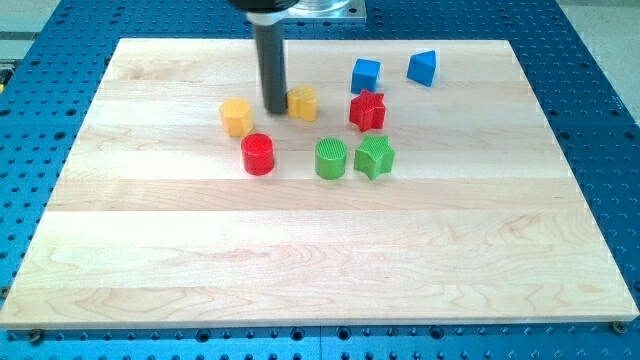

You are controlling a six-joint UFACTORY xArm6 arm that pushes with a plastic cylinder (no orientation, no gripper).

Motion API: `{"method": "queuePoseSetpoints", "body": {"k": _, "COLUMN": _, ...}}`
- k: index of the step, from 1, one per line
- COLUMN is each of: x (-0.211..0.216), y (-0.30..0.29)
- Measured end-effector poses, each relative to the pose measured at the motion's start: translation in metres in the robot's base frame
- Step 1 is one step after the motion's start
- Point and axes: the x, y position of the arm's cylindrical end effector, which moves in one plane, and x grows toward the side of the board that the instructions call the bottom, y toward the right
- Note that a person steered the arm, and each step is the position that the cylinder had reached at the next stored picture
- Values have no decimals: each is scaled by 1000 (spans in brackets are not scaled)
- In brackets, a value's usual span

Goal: Move the heart and cube into the triangle

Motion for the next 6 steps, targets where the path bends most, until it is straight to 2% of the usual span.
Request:
{"method": "queuePoseSetpoints", "body": {"k": 1, "x": -8, "y": 13}}
{"method": "queuePoseSetpoints", "body": {"k": 2, "x": 69, "y": -46}}
{"method": "queuePoseSetpoints", "body": {"k": 3, "x": 51, "y": 11}}
{"method": "queuePoseSetpoints", "body": {"k": 4, "x": -11, "y": 59}}
{"method": "queuePoseSetpoints", "body": {"k": 6, "x": -29, "y": 37}}
